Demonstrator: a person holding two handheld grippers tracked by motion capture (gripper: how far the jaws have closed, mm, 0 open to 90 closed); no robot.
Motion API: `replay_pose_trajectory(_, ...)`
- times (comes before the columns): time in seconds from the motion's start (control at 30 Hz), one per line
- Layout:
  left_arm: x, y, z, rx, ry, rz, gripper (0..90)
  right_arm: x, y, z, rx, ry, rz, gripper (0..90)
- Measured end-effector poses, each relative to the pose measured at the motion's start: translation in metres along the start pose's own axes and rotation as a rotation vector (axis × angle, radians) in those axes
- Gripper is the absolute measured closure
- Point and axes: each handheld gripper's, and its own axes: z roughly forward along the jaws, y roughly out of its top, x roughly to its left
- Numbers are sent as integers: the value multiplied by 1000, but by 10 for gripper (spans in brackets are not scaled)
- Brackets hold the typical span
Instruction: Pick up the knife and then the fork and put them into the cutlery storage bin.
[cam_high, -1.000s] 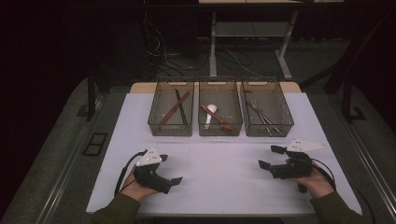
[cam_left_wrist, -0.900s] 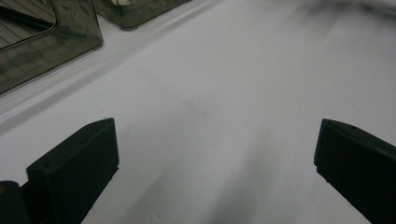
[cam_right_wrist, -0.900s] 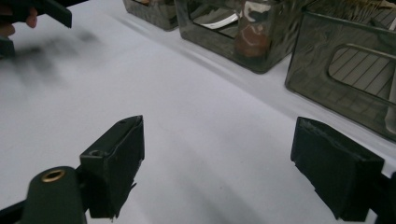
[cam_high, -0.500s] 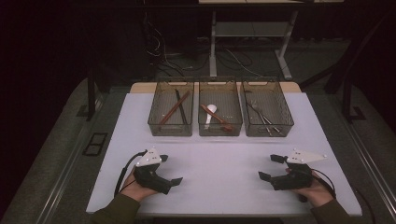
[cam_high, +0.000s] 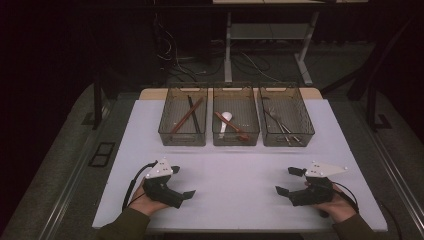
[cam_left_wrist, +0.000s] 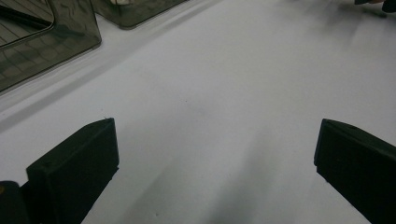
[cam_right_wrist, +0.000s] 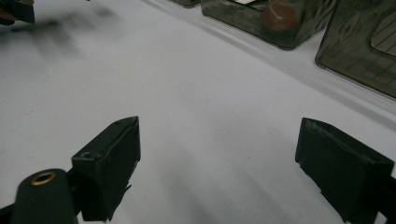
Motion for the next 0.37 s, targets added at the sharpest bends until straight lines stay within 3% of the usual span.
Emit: replay_pose_trajectory(0.37,0,0,0,3,1,2,0,0,1,-2,-7,3,4,139)
